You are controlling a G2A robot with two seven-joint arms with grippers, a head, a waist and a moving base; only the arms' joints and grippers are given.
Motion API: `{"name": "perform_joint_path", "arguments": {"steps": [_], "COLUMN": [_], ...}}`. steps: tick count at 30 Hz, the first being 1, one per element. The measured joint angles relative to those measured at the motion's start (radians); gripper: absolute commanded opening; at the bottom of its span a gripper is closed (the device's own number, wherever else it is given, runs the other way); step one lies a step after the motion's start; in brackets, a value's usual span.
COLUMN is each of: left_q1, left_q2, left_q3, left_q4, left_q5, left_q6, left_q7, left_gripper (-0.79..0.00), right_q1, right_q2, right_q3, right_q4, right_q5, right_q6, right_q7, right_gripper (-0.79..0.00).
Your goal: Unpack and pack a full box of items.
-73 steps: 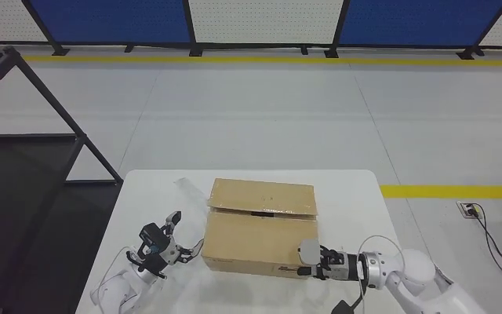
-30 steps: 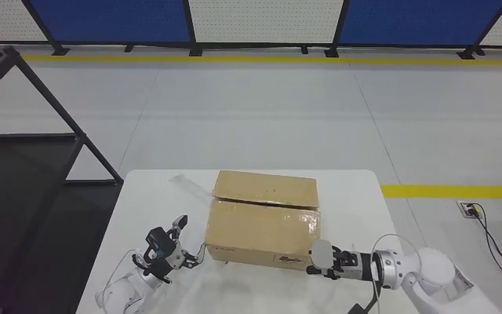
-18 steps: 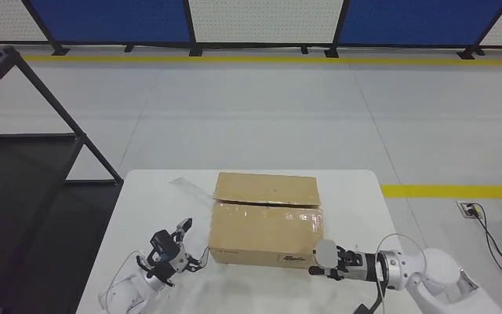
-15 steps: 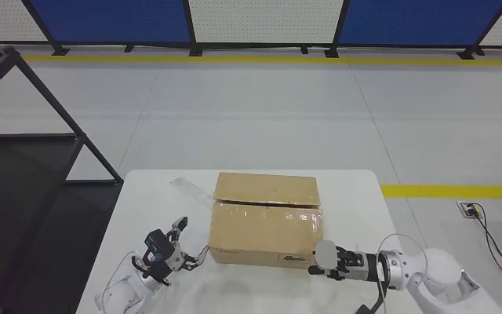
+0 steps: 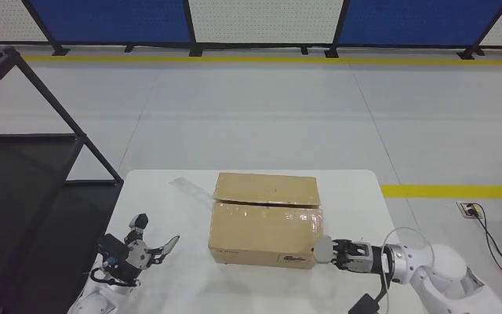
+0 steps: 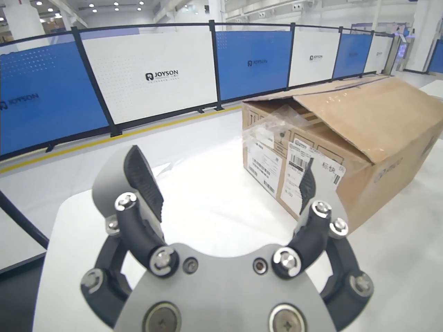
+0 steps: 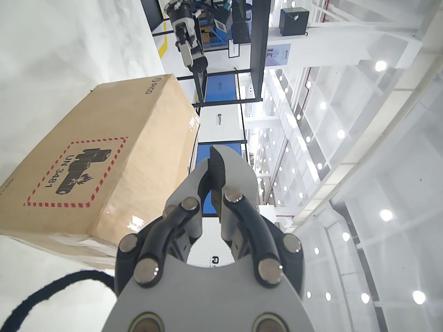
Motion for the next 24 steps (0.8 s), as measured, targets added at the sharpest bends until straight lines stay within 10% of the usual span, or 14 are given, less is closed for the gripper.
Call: {"name": "perform_joint_path", "arguments": {"steps": [3,4,5,16,24], "left_q1": [0.017,0.023,0.031,0.029,-0.076], "left_q2": [0.0,0.001,0.002,0.0,-0.028], "left_q3": [-0.003,-0.001,0.003,0.0,0.028], "left_q4": [-0.024,-0.036,-0.053,-0.054,-0.034], "left_q5": [-0.008,-0.002,0.013,0.006,-0.063], "left_q6": [-0.006,-0.017,-0.045,-0.029,0.33], "left_q7": [-0.004,-0.003,0.001,-0.019,-0.29], "left_gripper": [0.0,0.0,0.0,0.0,0.0], "right_q1": [0.007,0.009,0.011,0.008,-0.035], "right_q2": [-0.002,-0.003,-0.003,-0.003,0.002], "right_q3": [-0.002,-0.002,-0.002,-0.002,0.042], "right_q4": [0.007,0.008,0.01,0.006,-0.03], "right_q5": [0.021,0.024,0.027,0.028,0.042], "right_q6": [-0.011,-0.014,-0.021,-0.029,-0.023], "right_q7": [0.002,0.004,0.008,0.018,0.095], "right_gripper": [-0.785,-0.542,0.0,0.0,0.0]}}
